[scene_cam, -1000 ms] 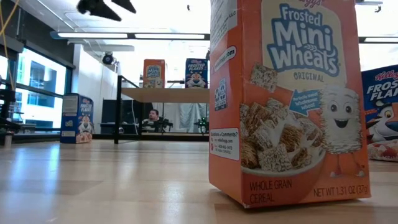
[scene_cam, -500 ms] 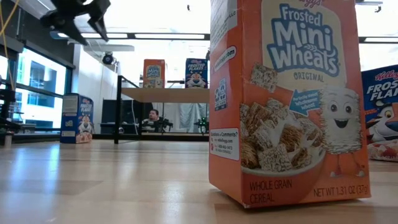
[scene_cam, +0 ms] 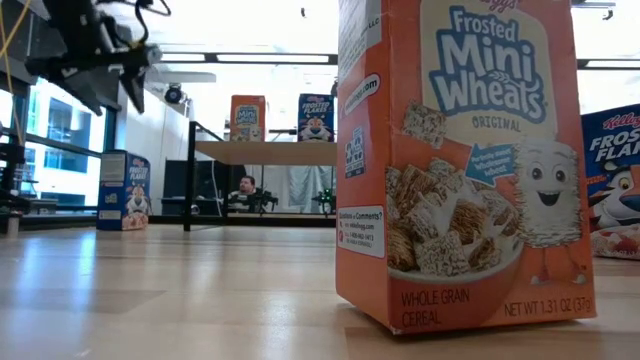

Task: Stack cereal on shelf
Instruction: Put the top blue cereal box on the shelf aligned with the other blue cereal box

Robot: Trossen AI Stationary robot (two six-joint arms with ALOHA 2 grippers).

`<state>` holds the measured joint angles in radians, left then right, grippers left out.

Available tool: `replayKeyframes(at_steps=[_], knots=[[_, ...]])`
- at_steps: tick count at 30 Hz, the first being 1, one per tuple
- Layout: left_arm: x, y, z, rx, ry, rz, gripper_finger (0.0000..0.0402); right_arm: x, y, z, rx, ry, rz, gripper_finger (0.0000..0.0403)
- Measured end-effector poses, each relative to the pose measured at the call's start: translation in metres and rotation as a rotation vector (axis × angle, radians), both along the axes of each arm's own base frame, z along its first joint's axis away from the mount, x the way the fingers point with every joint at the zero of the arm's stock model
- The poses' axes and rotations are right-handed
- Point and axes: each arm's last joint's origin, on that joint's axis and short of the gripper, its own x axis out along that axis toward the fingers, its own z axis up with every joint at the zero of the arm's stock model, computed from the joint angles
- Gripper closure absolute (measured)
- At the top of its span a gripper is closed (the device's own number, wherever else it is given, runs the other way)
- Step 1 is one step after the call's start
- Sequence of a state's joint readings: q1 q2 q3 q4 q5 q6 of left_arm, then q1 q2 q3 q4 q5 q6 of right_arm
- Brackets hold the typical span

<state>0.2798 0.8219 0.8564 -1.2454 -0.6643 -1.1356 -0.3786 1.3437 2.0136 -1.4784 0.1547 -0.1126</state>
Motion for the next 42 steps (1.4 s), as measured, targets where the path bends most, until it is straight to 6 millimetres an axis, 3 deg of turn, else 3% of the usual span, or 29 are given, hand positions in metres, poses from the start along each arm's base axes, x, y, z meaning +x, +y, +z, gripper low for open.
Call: replayKeyframes(at_steps=[12,42], knots=[[0.003,0.019,-0.021,-0.038,-0.008,0.024,0.0071,0.001,0.0,0.0,-0.017,0.005,0.019,0.0145],[0.03,0.034,-0.048,-0.159,0.154,0.036,0.0071,0.002,-0.001,0.001,-0.021,-0.004,0.019,0.0145]])
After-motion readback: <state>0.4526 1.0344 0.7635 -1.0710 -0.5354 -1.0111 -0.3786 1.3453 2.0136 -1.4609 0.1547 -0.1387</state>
